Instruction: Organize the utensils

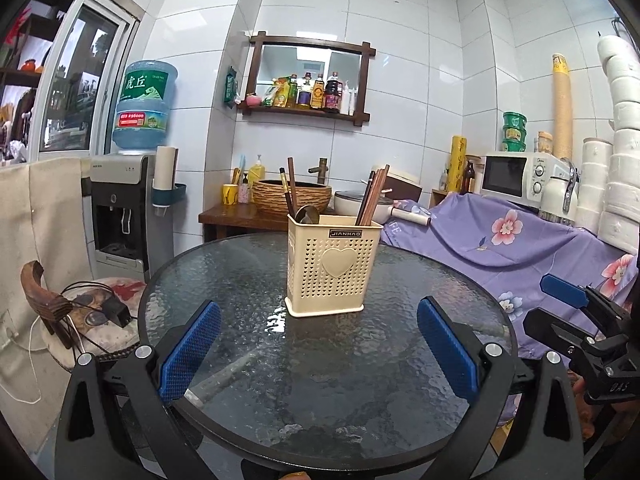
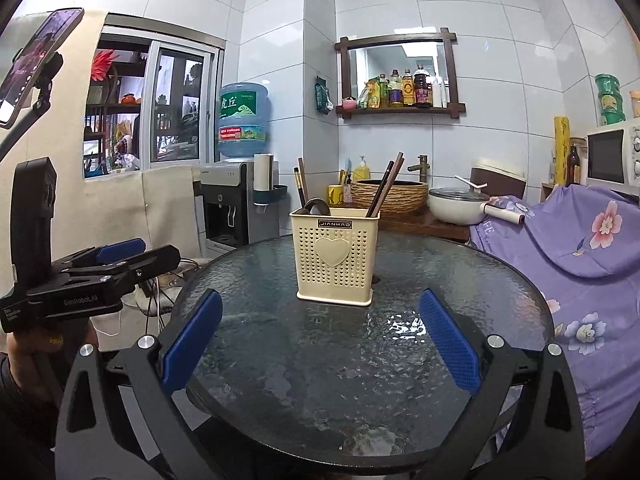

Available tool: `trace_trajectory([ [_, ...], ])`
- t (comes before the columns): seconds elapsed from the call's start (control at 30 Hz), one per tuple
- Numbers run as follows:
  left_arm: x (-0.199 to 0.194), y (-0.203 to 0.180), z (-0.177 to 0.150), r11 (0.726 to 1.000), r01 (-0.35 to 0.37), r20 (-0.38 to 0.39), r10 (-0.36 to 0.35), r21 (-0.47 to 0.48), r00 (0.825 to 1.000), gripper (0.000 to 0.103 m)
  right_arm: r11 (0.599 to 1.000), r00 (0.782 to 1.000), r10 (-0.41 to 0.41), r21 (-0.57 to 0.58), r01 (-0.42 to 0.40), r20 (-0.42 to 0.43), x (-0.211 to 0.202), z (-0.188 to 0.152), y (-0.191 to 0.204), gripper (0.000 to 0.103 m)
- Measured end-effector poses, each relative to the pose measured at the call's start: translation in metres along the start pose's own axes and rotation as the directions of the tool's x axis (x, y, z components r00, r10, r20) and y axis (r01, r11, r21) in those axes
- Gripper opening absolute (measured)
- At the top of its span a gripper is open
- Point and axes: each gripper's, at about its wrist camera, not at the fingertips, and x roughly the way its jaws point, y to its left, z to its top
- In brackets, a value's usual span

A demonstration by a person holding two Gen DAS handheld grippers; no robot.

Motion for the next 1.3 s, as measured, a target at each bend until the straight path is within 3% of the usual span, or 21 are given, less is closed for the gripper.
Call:
trace_trajectory([
  [1.3,-0.0003,-0.0023,0.0015,0.999,-0.028,-0.012,0.028,0.031,1.000,0.096,1.000,1.000,0.006,0.011,-0.006,-0.016,0.0037,-0.0046,-0.0066,0.097],
])
